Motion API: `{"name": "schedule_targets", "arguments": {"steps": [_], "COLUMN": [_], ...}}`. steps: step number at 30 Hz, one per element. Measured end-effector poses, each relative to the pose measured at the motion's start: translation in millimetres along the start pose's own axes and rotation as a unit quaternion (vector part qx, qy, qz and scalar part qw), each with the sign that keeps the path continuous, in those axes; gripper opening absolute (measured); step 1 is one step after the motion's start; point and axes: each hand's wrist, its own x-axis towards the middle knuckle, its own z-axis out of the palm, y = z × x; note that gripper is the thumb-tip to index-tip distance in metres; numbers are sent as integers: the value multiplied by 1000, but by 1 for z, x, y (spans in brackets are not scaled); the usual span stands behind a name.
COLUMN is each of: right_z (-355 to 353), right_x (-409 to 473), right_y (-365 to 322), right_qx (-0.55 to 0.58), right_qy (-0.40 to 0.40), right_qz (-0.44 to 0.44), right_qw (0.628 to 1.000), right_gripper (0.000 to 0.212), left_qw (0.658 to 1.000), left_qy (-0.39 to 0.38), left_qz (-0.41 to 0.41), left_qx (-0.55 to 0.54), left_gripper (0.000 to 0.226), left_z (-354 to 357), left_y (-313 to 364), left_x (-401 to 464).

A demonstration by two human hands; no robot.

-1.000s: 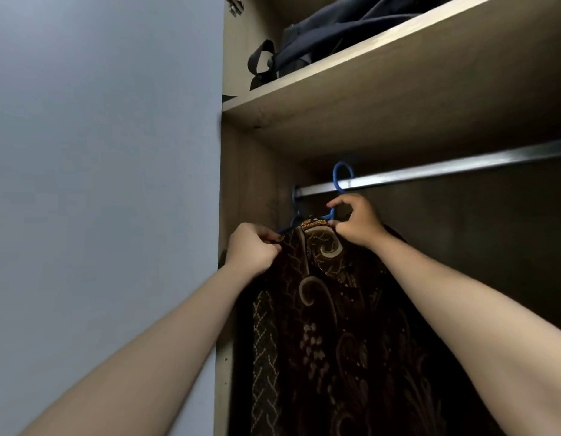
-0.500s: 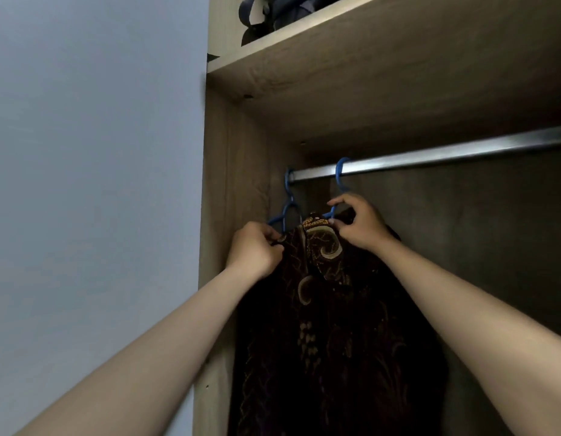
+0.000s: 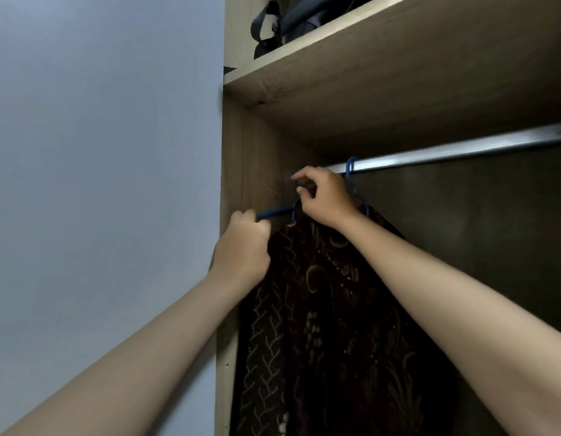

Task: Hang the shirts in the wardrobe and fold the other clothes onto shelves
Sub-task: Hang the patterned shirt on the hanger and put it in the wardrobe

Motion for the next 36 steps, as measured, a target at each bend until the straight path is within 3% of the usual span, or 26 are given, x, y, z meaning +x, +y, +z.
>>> {"name": "schedule_targets", "arguments": {"steps": [5,17,22,31,36], "right_z": [18,4,12,29,28], "right_x": [12,9,2,-2,-9], "right_y": [5,4,11,23,25], "right_qx": [-40,-157,-159,-76,-51], "right_qy": [-125,-330,-333,-255,-210], "right_qz": [145,146,119,121,103], "right_qw": [981,919,922,956,971], "right_gripper": [45,118,107,86,78], "left_qw": [991,981,983,985,991], "left_qy": [-47,-28,-23,-65,-59], "left_qz": [-14,16,17,1,-28], "left_qx": [122,191,182,161,118], "left_gripper": [17,22,24,22,41], "left_z": [-5,2,5,3,4], "left_y": [7,5,4,4,3], "left_x": [2,0,1,3,5]}}
